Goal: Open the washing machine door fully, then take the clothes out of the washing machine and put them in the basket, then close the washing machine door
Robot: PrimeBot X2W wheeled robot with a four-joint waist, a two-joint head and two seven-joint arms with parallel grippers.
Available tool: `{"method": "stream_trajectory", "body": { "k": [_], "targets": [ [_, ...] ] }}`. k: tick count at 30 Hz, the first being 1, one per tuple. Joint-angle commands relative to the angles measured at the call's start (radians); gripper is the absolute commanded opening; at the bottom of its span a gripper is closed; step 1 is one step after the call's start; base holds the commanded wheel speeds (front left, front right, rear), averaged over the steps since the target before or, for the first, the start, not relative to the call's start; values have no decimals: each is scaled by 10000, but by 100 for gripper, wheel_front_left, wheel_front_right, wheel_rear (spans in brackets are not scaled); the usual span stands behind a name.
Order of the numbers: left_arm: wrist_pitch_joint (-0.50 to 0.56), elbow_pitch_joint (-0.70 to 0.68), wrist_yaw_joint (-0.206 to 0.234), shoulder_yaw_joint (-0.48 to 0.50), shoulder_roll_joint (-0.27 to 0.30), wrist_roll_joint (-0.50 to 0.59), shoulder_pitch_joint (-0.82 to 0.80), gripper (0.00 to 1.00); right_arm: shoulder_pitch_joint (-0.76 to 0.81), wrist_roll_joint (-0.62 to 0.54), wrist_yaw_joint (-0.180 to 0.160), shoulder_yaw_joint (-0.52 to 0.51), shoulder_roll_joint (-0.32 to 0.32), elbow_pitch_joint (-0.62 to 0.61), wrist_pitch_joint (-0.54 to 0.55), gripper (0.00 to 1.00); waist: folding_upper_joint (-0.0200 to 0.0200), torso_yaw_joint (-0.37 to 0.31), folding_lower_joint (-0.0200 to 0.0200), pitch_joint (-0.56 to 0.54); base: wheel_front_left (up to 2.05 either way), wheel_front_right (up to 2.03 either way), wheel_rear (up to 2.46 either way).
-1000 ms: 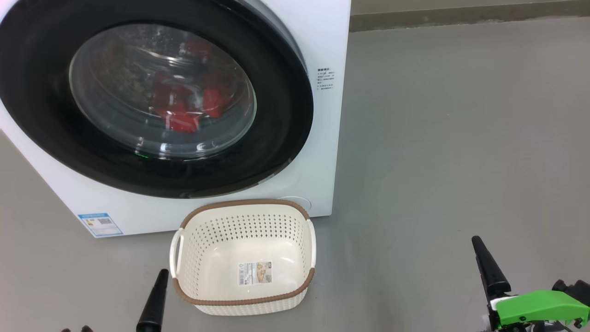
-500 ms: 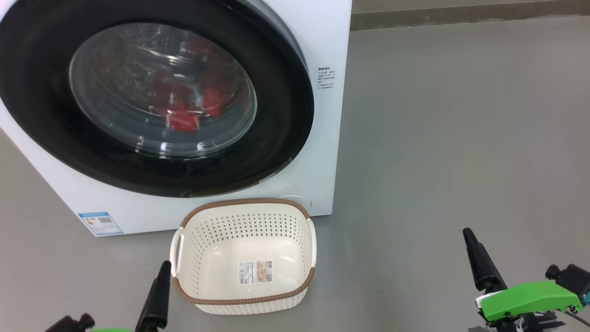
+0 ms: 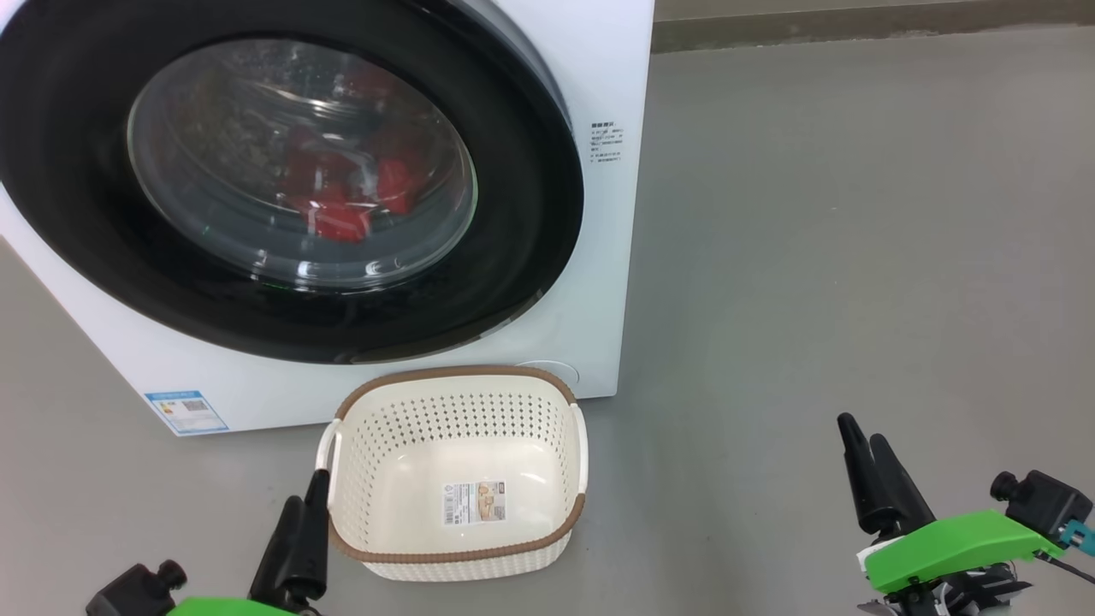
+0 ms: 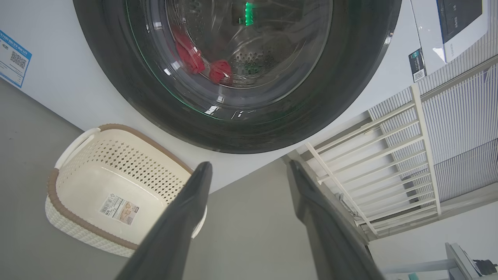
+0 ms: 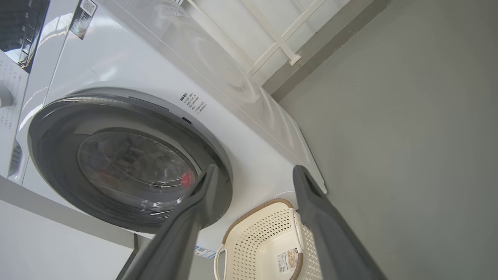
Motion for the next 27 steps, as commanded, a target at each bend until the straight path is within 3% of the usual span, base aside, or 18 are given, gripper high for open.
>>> {"method": "stream_trajectory", "body": {
  "k": [1, 27],
  "targets": [
    [-126, -342, -41, 105, 168, 365, -497, 100, -519, -378, 2, 183, -124, -312, -149, 100, -1, 6, -1, 1, 0, 0, 0],
    [-895, -350, -56, -163, 212, 3295, -776, 100, -783, -3430, 3, 573, -199, -398, -913, 100, -1, 129, -1, 25, 0, 0, 0]
  ]
}}
